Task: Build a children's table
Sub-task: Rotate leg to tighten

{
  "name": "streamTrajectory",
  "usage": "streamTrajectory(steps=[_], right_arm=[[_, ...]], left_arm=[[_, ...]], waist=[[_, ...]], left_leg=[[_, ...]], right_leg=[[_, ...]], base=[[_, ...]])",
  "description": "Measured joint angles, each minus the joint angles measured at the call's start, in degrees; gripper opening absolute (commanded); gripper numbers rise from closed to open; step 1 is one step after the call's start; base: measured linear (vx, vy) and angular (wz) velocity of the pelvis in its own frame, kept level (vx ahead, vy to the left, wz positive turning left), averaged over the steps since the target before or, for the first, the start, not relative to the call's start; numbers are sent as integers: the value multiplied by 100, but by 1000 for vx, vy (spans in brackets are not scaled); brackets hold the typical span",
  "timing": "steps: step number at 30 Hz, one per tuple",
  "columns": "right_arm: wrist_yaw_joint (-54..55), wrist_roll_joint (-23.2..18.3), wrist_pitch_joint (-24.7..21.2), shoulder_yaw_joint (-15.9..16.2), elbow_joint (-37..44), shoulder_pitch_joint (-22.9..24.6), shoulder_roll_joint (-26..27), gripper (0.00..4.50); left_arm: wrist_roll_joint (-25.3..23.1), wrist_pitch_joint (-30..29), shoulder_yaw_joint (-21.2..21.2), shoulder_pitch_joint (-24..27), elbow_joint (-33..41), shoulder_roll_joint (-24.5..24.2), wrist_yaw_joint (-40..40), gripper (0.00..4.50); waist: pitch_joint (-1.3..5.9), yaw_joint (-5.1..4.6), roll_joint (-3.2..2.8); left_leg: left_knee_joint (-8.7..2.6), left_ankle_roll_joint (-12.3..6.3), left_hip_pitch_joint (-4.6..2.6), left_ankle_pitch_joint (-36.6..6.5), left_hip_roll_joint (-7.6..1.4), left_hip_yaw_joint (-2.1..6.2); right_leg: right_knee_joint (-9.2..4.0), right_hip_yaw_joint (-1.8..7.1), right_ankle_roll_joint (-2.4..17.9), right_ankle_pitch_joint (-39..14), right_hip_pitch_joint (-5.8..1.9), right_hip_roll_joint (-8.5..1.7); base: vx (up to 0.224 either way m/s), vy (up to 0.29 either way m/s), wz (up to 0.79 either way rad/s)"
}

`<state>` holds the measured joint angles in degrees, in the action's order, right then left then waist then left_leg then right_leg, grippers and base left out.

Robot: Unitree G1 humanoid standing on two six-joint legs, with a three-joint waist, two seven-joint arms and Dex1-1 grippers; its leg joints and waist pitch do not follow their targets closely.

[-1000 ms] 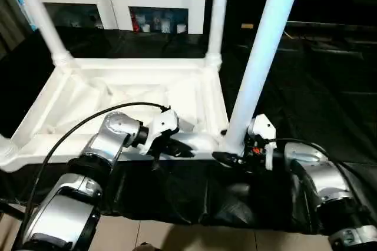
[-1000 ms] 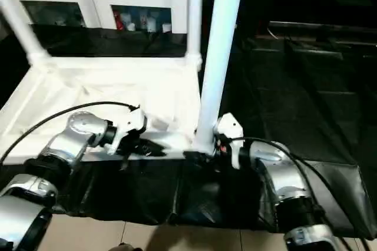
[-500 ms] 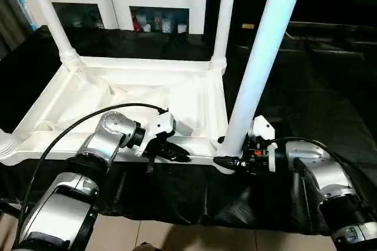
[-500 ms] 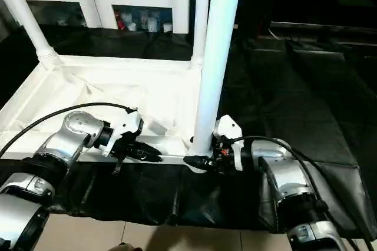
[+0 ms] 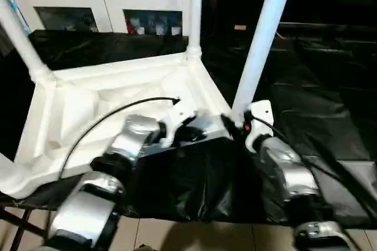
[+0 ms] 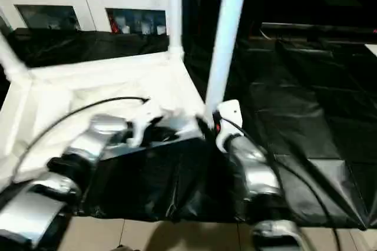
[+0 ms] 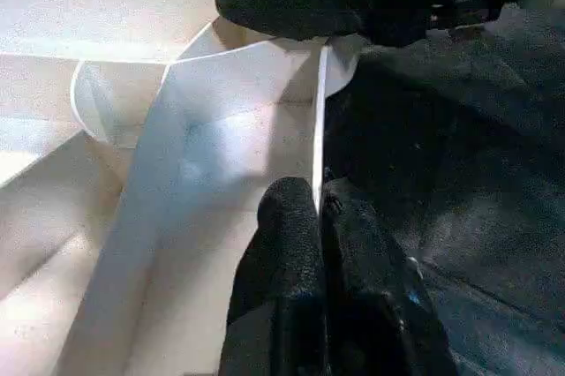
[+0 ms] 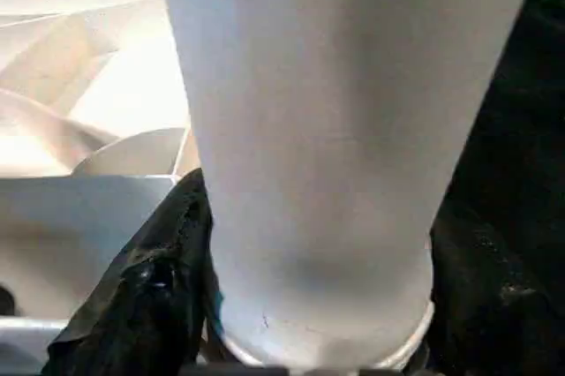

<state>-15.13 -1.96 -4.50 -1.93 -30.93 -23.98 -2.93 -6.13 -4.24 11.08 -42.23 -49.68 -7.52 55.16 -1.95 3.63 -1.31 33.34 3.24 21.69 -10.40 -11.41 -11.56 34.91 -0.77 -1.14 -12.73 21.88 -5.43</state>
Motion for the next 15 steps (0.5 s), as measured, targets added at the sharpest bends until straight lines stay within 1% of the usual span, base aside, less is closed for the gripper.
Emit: streamTrajectory(steps=[1,3,4,5,7,8,10,12,15], right_arm=[[29,15,64,0,-32,0,12,328],[26,40,154,2,-85,0,36,348],[24,38,162,2,-88,1,43,370],[-53,33,179,4,-93,0,22,379],[-282,32,206,39,-99,0,-61,379],[-515,28,227,110,-99,0,-176,398],[-899,-22,242,170,-92,2,-328,398],[-1762,-109,267,392,33,73,-746,398],[-2690,-274,237,528,237,199,-1082,398]], left_arm=[[0,1,-2,2,2,4,-6,0],[-29,4,2,37,69,13,-38,0],[-32,4,2,54,98,12,-48,0],[-33,23,4,77,134,0,-43,0],[-33,46,9,104,176,-27,0,0],[-32,70,8,118,201,-65,84,0],[-25,82,8,135,223,-120,235,0],[39,183,17,153,225,-287,601,0],[90,409,59,169,209,-511,1109,0]], waist=[[2,3,-3],[1,4,-3],[1,1,-3],[1,-4,-4],[-1,-13,-7],[-3,-21,-7],[-3,-28,-10],[-3,-28,-12],[-4,-23,-10]], left_leg=[[-2,0,0,0,0,0],[-4,0,1,0,0,0],[-4,0,1,0,0,0],[-4,-1,1,0,0,0],[-4,-1,2,0,1,0],[-5,0,5,0,1,0],[-7,-1,11,0,-1,2],[-12,-1,13,0,-4,5],[-14,-14,23,8,-22,7]], right_leg=[[0,0,-2,-1,1,0],[0,-1,-6,-3,3,0],[0,-1,-6,-3,2,0],[0,0,-6,-4,3,0],[-1,0,-6,-4,4,0],[-1,0,-8,-5,6,0],[-1,-3,-15,-9,10,2],[-1,-7,-26,-16,13,6],[3,-18,-32,-20,20,19]], base=[[0,0,0],[0,0,0],[0,0,0],[0,0,0],[0,0,0],[0,0,0],[0,0,0],[0,0,0],[0,0,0]])
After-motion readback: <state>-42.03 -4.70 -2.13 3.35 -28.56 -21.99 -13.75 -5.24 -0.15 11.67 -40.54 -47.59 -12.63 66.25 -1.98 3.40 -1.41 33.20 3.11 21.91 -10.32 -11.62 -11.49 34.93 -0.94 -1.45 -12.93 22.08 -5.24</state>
